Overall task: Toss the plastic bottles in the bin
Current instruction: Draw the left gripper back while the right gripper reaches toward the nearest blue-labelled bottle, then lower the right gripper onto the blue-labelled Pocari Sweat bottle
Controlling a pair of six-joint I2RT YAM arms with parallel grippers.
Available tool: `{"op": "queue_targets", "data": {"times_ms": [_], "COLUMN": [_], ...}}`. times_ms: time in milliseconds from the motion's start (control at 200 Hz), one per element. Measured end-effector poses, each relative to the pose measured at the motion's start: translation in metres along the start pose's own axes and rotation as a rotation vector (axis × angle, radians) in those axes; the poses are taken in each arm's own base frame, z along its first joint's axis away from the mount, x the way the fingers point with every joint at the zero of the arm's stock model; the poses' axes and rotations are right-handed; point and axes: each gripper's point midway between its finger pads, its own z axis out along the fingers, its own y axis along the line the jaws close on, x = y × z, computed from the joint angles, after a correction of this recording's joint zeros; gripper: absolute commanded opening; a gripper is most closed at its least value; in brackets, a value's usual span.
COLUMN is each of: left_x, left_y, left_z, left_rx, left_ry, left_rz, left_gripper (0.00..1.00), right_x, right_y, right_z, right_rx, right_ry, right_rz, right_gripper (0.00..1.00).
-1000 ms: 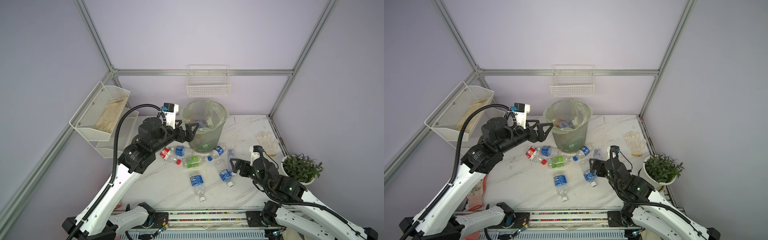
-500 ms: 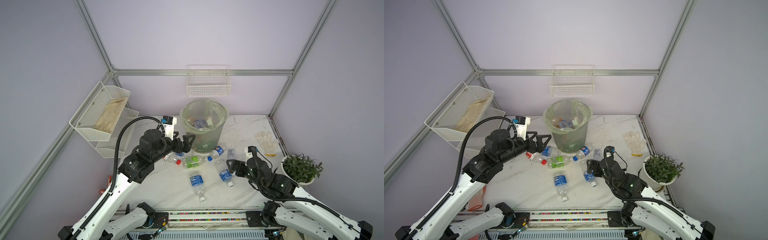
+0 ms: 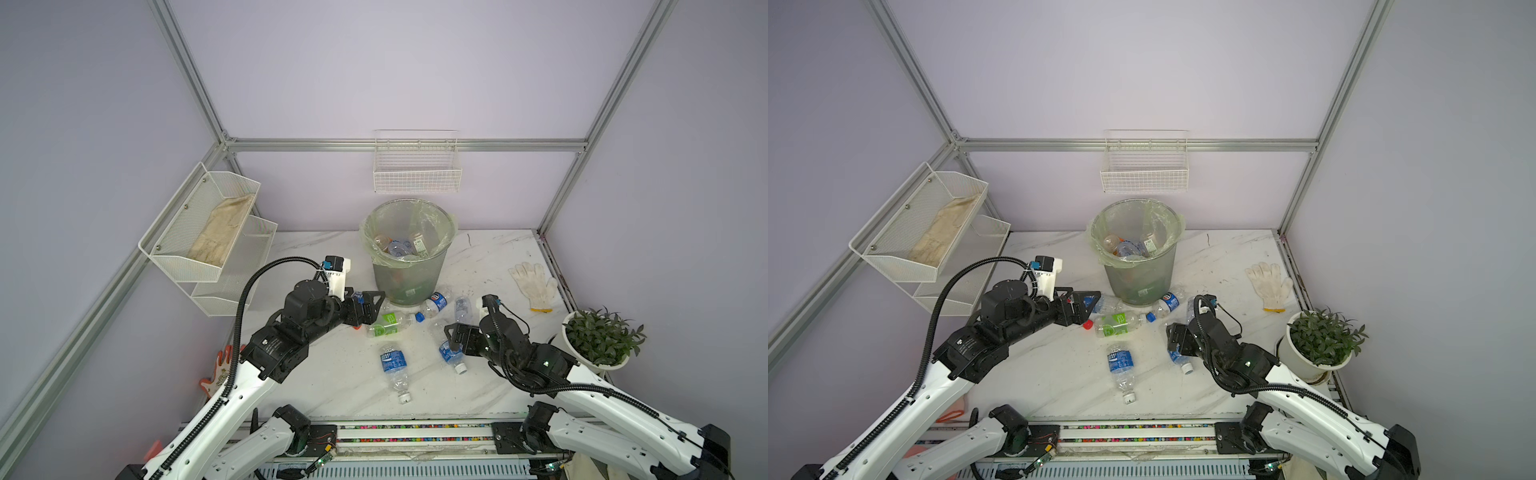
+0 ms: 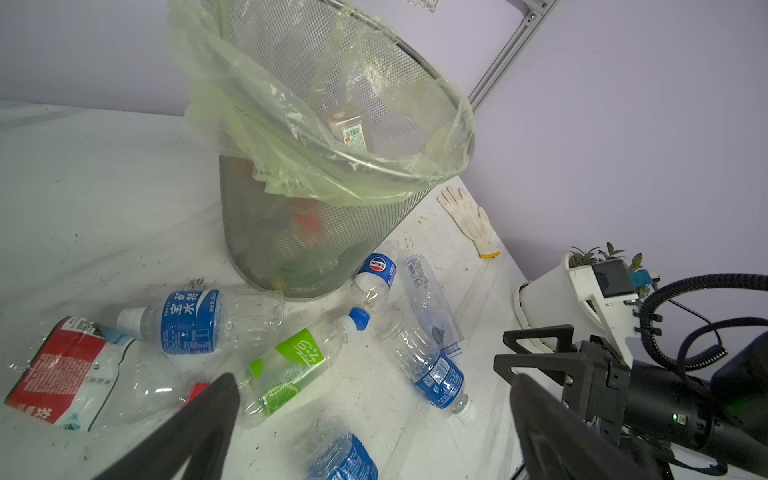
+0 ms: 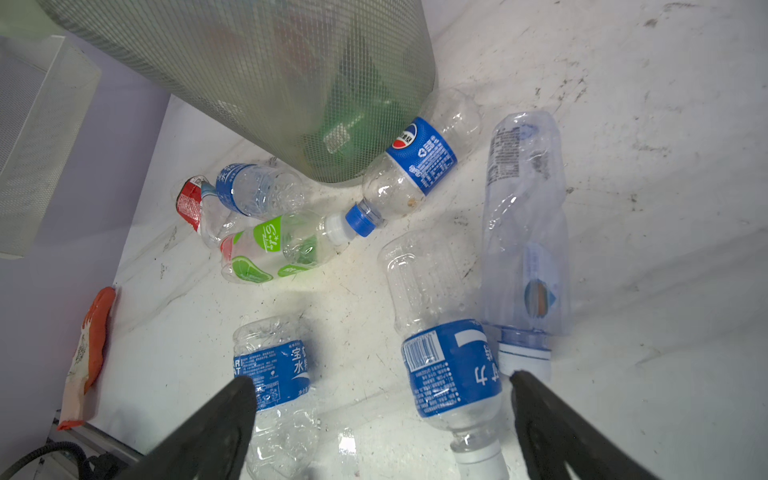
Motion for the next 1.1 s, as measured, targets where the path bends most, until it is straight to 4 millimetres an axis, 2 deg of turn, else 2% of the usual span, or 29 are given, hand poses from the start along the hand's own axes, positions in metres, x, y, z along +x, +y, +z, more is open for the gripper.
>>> {"op": "queue_targets", "data": {"times_ms": [220, 365, 540, 640, 855, 1100], "left_x": [0.034, 0.052, 0.074, 0.08, 0.097, 0.113], "left_y": [0.02, 0.031, 0.045, 0.05, 0.061, 0.077], "left_z": [-0.002, -0.005, -0.013, -0.017, -0.02, -0.027], "left_rx": [-0.038, -0.06, -0.094, -0.107, -0.139, -0.191], "left_ry": [0.038, 0.054, 0.073, 0.068, 0.093, 0.09], "left_rz": [-0.056, -0.087, -0.123, -0.136, -0.151, -0.167], "left_gripper": [1.0, 1.0, 1.0, 1.0, 1.0, 1.0], "right_x": [0.016, 0.026, 0.054, 0.07, 0.1, 0.13], "right_y": [0.011, 0.029, 0.047, 0.059, 0.097, 0.125], "right_z": [0.014, 0.015, 0.025, 0.032, 0.052, 0.075], "right_rx": [-0.056, -0.112, -0.128, -0.122, -0.136, -0.119], "right_ry": [0.068, 0.092, 0.155, 0.192, 0.251, 0.295], "right_rz": [-0.014, -0.041, -0.111, -0.157, -0.238, -0.307], "right_gripper": [0.97, 0.97, 0.97, 0.97, 0.97, 0.97]}}
